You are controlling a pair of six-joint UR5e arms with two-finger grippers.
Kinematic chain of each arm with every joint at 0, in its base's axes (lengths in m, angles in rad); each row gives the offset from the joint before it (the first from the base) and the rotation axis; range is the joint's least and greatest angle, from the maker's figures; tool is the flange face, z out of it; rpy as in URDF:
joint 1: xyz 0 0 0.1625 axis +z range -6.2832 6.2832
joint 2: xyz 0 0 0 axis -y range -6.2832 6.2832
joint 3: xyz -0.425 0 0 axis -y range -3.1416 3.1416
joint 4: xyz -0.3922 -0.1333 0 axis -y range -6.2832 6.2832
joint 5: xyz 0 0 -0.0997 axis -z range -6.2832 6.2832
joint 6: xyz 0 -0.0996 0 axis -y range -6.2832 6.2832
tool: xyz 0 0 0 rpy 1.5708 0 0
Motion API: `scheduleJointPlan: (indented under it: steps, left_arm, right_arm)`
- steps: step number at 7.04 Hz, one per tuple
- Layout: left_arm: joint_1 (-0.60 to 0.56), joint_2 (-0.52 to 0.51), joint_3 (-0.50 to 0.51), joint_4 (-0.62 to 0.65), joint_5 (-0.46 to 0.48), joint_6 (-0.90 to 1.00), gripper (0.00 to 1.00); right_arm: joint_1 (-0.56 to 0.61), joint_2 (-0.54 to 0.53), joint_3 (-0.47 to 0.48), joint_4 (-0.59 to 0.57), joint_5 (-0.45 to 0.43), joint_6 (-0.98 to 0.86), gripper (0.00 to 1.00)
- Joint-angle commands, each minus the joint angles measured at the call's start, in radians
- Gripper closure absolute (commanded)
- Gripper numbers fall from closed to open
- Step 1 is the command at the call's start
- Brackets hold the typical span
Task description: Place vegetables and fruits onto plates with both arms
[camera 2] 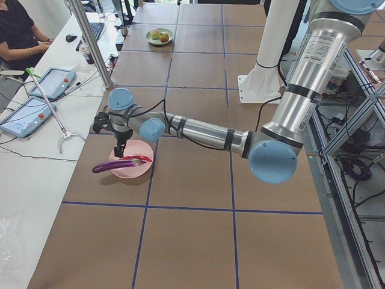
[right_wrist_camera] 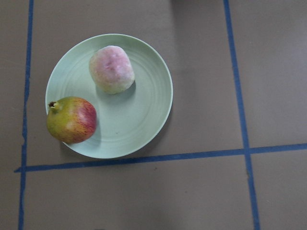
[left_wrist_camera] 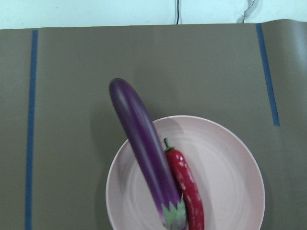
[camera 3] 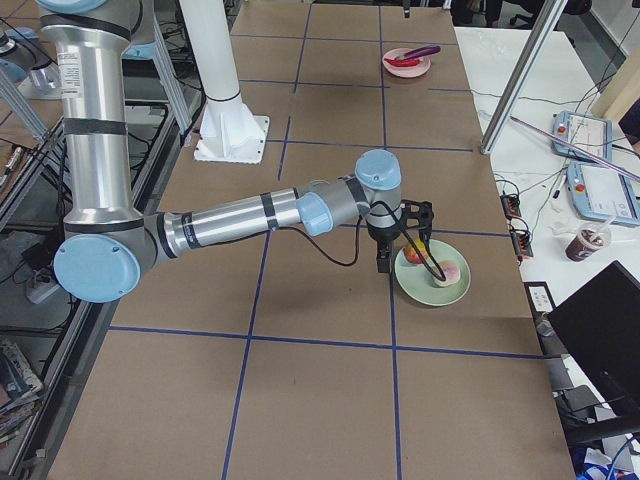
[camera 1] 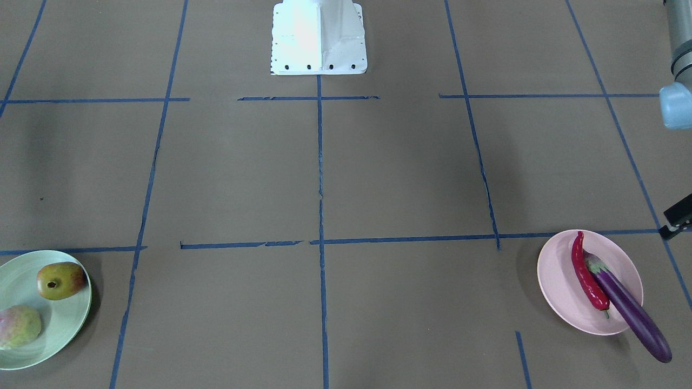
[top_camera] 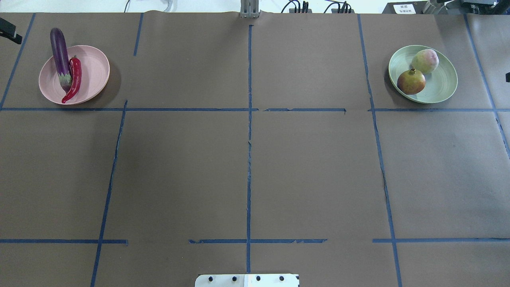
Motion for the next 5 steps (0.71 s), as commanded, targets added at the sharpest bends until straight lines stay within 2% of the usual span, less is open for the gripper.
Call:
scheduleJointPlan:
  steps: [1, 2, 3, 4, 5]
  left_arm:
    - [-0.064, 0.202, -0.31, 0.273, -0.004, 0.24, 0.0]
    - [-0.074, 0.254, -0.358, 0.343, -0.004, 0.343, 0.0]
    - [-0.096, 0.314, -0.357, 0.347, -0.005, 0.446, 0.0]
    - [-0.101, 0.352, -0.35, 0.35, -0.007, 0.46, 0.0]
    - [-0.109, 0.392, -0.343, 0.35, -0.054, 0.48, 0.0]
  right_arm:
    - [0.152, -0.04, 0.04, -0.227, 0.011, -0.368, 0.0]
    - [0.186, -0.048, 0.045, -0.292, 0.007, -0.464, 0.0]
    - [0.198, -0.125, 0.064, -0.307, 0.006, -0.579, 0.0]
    - [0.204, -0.185, 0.078, -0.308, 0.001, -0.623, 0.0]
    - [0.2, -0.224, 0.092, -0.313, 0.0, -0.625, 0.0]
